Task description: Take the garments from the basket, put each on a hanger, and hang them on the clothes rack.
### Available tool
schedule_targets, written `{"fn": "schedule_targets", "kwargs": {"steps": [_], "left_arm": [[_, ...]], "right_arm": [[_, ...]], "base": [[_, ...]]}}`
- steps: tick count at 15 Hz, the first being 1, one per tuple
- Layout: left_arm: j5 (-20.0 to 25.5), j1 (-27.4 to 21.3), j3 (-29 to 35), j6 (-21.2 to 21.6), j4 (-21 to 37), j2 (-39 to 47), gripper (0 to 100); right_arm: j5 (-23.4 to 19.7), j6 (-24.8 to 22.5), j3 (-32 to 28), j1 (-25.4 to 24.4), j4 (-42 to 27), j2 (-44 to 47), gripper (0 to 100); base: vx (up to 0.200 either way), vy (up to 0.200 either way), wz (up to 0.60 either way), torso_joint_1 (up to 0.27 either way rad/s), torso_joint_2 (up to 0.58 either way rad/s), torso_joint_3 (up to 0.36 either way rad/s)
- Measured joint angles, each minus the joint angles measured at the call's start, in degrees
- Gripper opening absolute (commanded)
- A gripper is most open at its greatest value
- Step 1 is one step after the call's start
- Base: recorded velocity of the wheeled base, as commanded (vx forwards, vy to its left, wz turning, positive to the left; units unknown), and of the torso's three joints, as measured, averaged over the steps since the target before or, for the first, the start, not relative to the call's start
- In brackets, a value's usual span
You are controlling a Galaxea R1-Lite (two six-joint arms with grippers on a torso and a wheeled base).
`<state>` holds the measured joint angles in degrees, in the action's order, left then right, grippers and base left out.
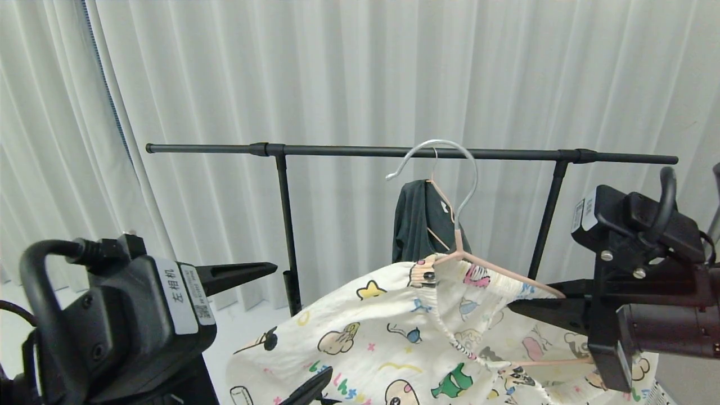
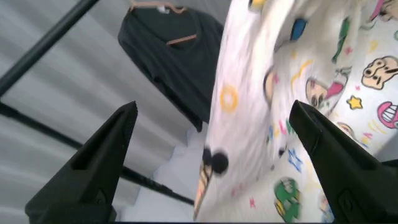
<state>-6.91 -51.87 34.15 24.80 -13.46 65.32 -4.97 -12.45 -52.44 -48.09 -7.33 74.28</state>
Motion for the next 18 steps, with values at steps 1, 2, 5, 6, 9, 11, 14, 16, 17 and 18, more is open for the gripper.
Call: {"fn": "schedule_targets", "kwargs": {"steps": [1, 2, 5, 6, 9, 11, 14, 16, 17, 18], "left_arm": [[-0.01, 2.65, -0.74, -0.90, -0.20, -0.11, 100], [-0.01, 5.75, -1.71, -1.60, -0.22, -0.20, 100], [1.85, 15.46, -5.27, -2.72, -0.37, -0.63, 100], [3.50, 16.62, -6.06, -3.15, -0.41, -0.99, 100], [15.25, 17.55, -7.61, -3.94, -0.41, -3.74, 100], [17.05, 17.64, -8.61, -6.44, -0.46, -5.97, 100], [16.90, 18.08, -10.93, -6.51, -0.50, -7.96, 100], [16.76, 19.35, -12.46, -6.30, -0.35, -7.94, 100], [16.74, 19.54, -12.73, -6.28, -0.33, -7.72, 100], [16.74, 19.76, -12.82, -6.28, -0.33, -7.55, 100]], "right_arm": [[0.00, 0.00, -0.20, 0.49, 0.02, -0.24, 0], [0.00, 0.00, -0.34, 0.71, 0.05, -0.46, 0], [-0.02, 0.00, -0.91, 1.32, 0.09, -0.93, 0], [0.00, 0.00, -1.00, 1.77, 0.09, -0.94, 0], [-0.04, 0.00, -1.05, 3.06, 0.09, -0.99, 0], [-0.27, 0.00, -1.07, 3.23, 0.16, -1.01, 0], [-0.74, -0.04, -1.19, 3.25, 0.38, -1.12, 0], [-2.44, -0.28, -1.33, 3.06, 0.46, -1.56, 0], [-2.79, -0.28, -1.38, 2.93, 0.46, -1.79, 0], [-2.82, -0.28, -1.46, 2.95, 0.52, -1.97, 0]], "base": [[0.000, 0.000, 0.00, 0.000, 0.00, 0.000], [0.000, 0.000, 0.00, 0.000, 0.00, 0.000], [0.000, 0.000, 0.00, 0.000, 0.00, 0.000], [0.000, 0.000, 0.00, 0.000, 0.00, 0.000], [0.000, 0.000, 0.00, 0.000, 0.00, 0.000], [0.000, 0.000, 0.00, 0.000, 0.00, 0.000], [0.000, 0.000, 0.00, 0.000, 0.00, 0.000], [0.000, 0.000, 0.00, 0.000, 0.00, 0.000], [0.000, 0.000, 0.00, 0.000, 0.00, 0.000], [0.000, 0.000, 0.00, 0.000, 0.00, 0.000]]}}
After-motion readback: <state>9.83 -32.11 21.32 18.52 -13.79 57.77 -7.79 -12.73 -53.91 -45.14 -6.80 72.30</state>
